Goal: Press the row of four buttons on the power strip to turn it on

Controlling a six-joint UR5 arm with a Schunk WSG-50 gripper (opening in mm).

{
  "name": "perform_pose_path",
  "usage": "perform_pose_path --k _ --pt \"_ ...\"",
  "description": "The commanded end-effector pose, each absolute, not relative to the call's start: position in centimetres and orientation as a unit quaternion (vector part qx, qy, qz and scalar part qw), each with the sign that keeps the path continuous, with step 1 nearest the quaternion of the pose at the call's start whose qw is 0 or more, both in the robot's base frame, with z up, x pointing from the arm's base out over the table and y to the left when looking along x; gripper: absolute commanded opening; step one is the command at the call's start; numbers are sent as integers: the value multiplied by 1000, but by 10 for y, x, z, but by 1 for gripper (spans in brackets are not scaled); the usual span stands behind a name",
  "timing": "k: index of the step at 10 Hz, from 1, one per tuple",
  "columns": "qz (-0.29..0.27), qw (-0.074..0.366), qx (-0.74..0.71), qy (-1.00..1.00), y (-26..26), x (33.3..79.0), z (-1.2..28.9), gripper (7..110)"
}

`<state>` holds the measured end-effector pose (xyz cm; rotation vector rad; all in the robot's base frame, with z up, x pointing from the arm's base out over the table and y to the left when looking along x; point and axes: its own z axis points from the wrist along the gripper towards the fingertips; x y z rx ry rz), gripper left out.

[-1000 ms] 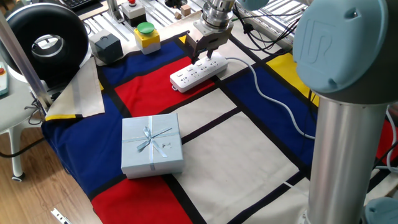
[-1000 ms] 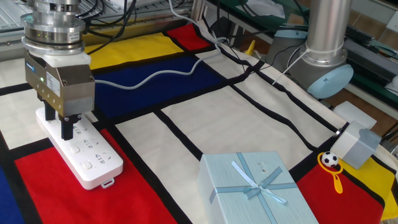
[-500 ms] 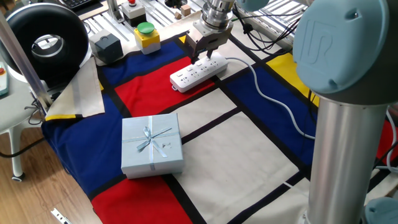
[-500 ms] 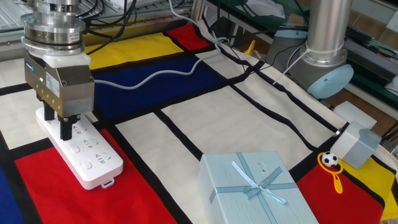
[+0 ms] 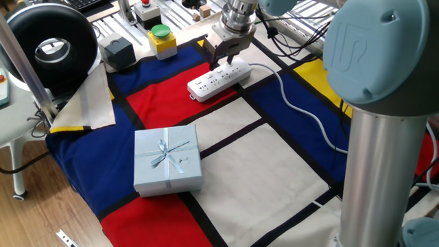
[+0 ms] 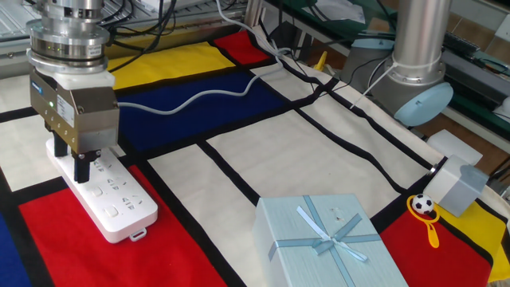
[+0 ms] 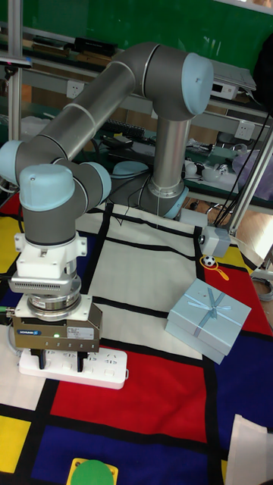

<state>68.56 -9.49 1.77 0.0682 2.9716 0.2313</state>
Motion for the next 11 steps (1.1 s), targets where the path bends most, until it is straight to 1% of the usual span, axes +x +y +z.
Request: perform_pose_path --k 1,11 --pt "80 79 30 993 -96 682 21 66" --pt "76 78 38 993 -94 682 16 66"
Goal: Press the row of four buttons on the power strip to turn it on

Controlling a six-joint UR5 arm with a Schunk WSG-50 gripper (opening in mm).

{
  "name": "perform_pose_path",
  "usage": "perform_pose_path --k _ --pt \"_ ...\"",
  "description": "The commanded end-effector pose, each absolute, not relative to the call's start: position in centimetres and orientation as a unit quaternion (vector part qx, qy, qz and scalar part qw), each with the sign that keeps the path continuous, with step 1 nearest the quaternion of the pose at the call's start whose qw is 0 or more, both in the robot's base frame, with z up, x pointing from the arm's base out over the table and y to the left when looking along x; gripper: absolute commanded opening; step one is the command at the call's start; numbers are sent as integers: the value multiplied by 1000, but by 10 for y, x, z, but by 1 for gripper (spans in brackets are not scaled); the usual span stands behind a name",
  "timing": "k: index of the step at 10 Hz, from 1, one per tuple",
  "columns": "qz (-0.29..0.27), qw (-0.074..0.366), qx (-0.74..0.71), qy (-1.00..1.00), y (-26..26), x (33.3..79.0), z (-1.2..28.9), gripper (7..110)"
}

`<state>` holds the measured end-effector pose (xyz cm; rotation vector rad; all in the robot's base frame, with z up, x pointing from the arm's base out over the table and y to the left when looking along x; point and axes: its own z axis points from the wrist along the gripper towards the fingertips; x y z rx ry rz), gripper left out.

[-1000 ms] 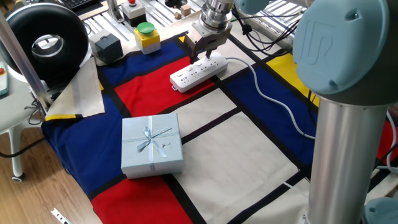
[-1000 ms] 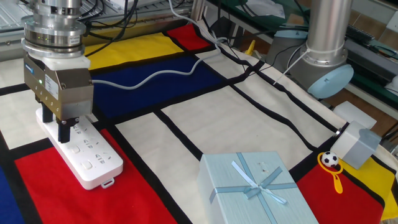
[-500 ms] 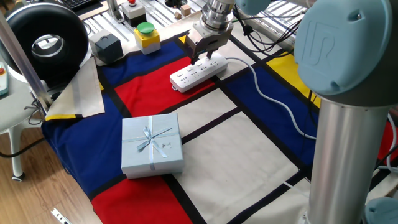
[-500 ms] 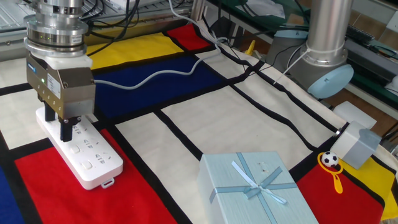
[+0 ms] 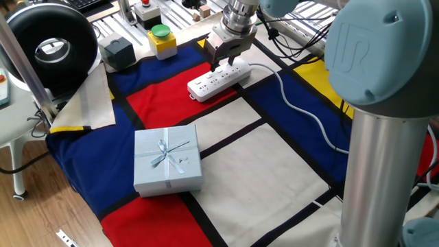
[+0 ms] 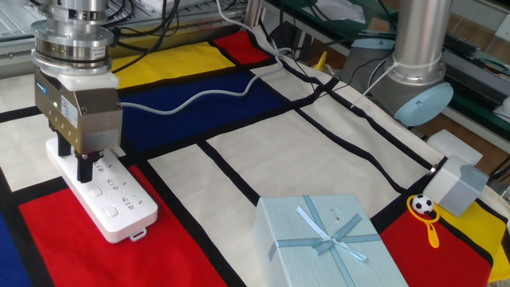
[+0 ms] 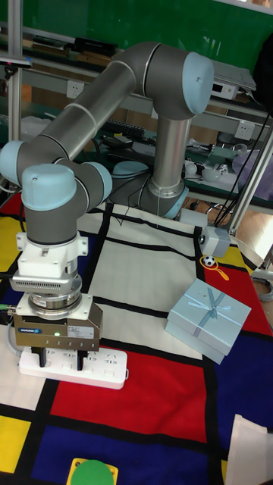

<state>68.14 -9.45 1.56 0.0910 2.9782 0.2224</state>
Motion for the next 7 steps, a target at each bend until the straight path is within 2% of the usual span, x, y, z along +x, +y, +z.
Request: perform_pose_path --k 1,7 --pt "76 77 40 993 -92 681 17 66" --pt "56 80 48 994 -95 683 11 66"
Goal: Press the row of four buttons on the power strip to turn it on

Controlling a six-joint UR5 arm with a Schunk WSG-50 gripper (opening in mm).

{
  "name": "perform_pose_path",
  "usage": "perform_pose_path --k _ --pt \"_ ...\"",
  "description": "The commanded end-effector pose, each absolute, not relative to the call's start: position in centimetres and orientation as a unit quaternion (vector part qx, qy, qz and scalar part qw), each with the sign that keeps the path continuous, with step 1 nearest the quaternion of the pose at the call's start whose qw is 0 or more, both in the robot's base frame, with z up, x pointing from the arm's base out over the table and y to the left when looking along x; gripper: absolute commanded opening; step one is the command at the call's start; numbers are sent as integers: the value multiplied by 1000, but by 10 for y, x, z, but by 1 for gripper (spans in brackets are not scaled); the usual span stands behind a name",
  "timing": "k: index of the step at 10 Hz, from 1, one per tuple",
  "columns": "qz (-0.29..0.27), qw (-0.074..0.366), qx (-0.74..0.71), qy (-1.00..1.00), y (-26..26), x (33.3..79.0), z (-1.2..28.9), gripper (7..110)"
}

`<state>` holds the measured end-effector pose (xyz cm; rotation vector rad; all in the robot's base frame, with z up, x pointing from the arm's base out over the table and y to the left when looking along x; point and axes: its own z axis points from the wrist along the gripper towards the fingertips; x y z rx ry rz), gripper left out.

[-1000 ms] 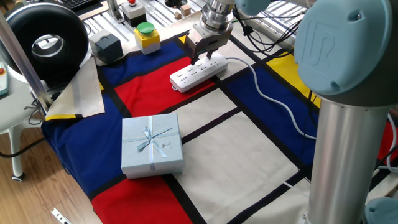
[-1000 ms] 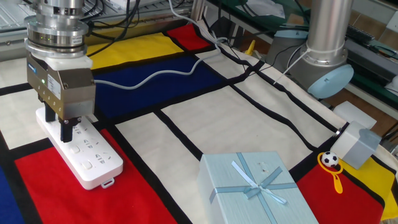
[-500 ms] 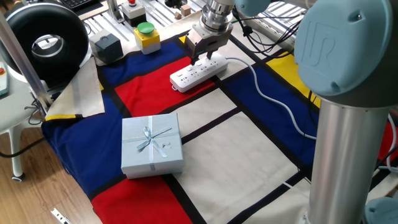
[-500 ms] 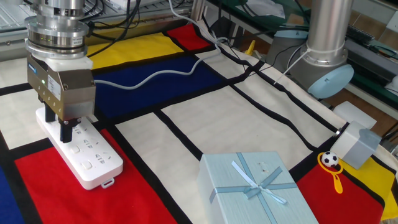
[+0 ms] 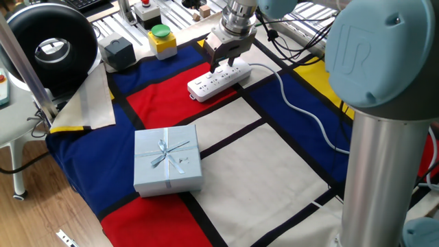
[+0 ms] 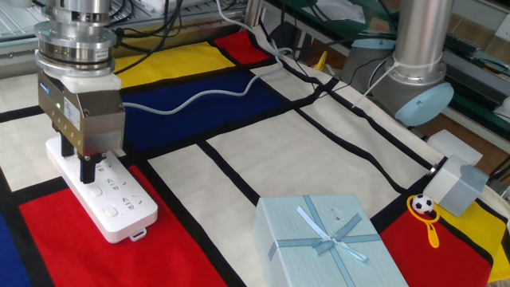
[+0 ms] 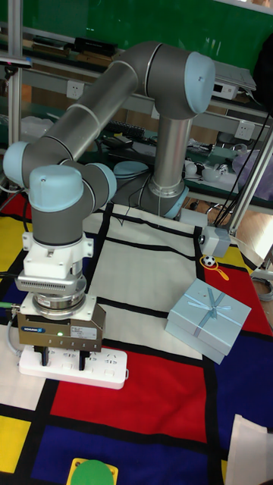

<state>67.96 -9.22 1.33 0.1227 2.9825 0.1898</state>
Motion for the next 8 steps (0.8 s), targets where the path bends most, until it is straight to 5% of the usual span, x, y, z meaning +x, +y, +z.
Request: perform_pose_path --k 1,8 --pt "51 82 45 994 -99 684 19 66" --pt "69 60 60 994 -65 690 62 66"
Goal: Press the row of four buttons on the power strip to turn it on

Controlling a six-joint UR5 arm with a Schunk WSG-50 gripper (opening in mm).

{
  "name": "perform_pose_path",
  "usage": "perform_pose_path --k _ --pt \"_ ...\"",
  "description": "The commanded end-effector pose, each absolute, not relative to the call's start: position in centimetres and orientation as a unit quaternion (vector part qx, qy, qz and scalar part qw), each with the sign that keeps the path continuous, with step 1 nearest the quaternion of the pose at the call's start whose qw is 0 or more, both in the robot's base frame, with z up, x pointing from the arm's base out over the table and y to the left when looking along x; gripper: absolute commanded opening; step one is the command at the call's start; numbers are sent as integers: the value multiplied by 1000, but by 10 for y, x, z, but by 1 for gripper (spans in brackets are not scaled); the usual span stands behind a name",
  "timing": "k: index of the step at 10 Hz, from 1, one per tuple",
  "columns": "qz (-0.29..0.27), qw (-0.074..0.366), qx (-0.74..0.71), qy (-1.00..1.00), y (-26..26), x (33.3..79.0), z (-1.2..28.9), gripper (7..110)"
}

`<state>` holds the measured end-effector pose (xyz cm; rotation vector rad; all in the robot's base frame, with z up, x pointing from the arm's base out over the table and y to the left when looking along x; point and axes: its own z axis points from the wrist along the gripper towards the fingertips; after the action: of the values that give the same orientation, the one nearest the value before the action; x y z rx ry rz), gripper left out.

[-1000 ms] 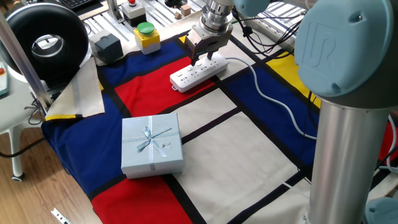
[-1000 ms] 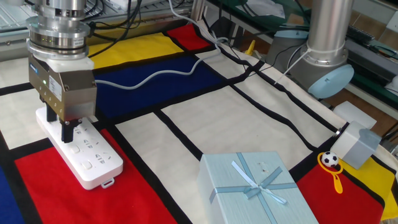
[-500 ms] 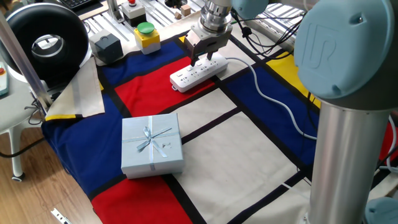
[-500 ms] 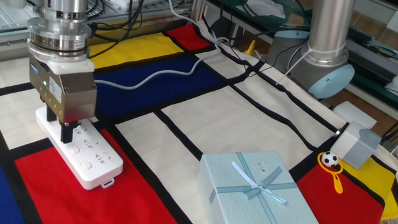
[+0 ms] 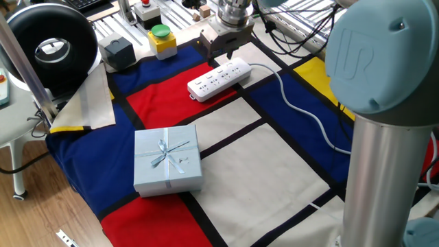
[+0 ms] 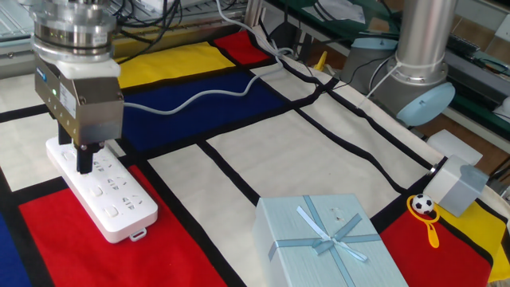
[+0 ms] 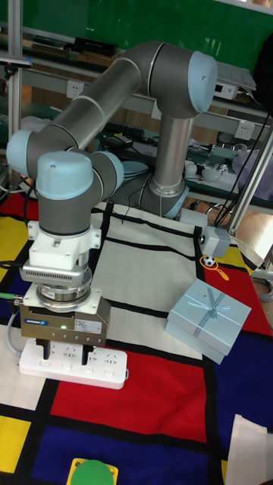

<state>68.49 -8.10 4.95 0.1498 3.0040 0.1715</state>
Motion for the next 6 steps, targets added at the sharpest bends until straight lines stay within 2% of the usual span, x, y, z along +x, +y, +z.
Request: perform_pose_path --k 1,6 --pt "69 63 65 994 -57 693 59 66" --pt "64 75 67 993 -53 700 42 66"
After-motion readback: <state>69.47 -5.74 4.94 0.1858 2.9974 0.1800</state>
